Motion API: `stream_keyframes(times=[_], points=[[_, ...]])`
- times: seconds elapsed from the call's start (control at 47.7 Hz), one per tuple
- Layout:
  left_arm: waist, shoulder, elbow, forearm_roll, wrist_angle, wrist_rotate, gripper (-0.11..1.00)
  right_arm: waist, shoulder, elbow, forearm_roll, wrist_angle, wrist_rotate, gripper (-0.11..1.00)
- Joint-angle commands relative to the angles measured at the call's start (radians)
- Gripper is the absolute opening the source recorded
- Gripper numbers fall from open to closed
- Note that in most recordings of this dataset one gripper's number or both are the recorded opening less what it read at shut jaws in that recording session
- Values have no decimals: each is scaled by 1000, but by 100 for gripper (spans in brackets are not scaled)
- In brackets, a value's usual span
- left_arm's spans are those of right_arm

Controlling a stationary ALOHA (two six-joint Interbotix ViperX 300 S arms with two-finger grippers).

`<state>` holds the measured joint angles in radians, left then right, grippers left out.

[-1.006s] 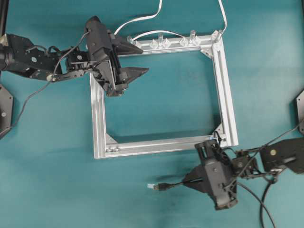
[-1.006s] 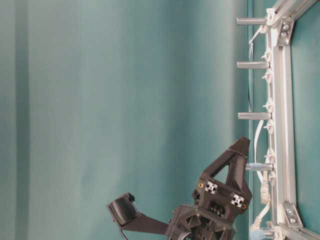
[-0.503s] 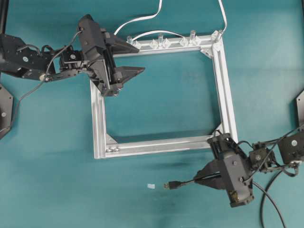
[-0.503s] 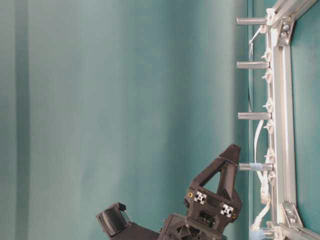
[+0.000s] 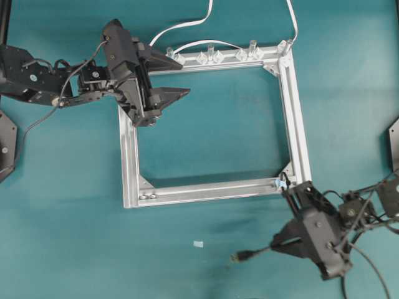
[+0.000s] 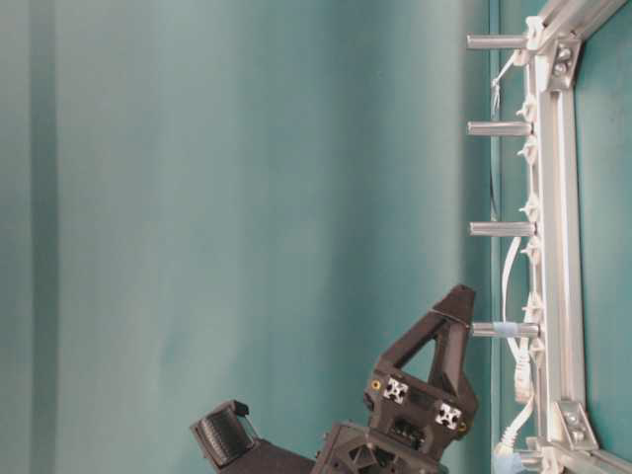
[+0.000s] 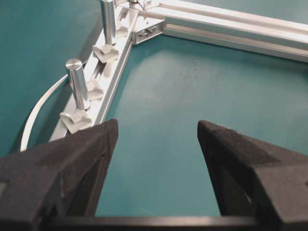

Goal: Insert the wire through the string loop located on the right side.
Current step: 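Lift the cable and carry it right toward the zip-tie loop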

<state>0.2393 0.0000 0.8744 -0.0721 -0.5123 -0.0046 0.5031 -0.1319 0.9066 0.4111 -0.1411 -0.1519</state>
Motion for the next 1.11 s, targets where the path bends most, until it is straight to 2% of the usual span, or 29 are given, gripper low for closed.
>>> stream_keyframes(times=[0.0,0.398,0.838,1.089], points=[[-3,-26,-11,2,-5,-2,72,35,-48,0,-3,18,-2,7],[-3,-25,-15,3,-5,-3,72,112,-129,81,-3,28,0,7],[-3,-25,-20,2,-5,-3,72,115,-187,164,-3,28,0,7],[-3,-21,-20,2,-5,-3,72,103,-244,253,-3,5,0,7]])
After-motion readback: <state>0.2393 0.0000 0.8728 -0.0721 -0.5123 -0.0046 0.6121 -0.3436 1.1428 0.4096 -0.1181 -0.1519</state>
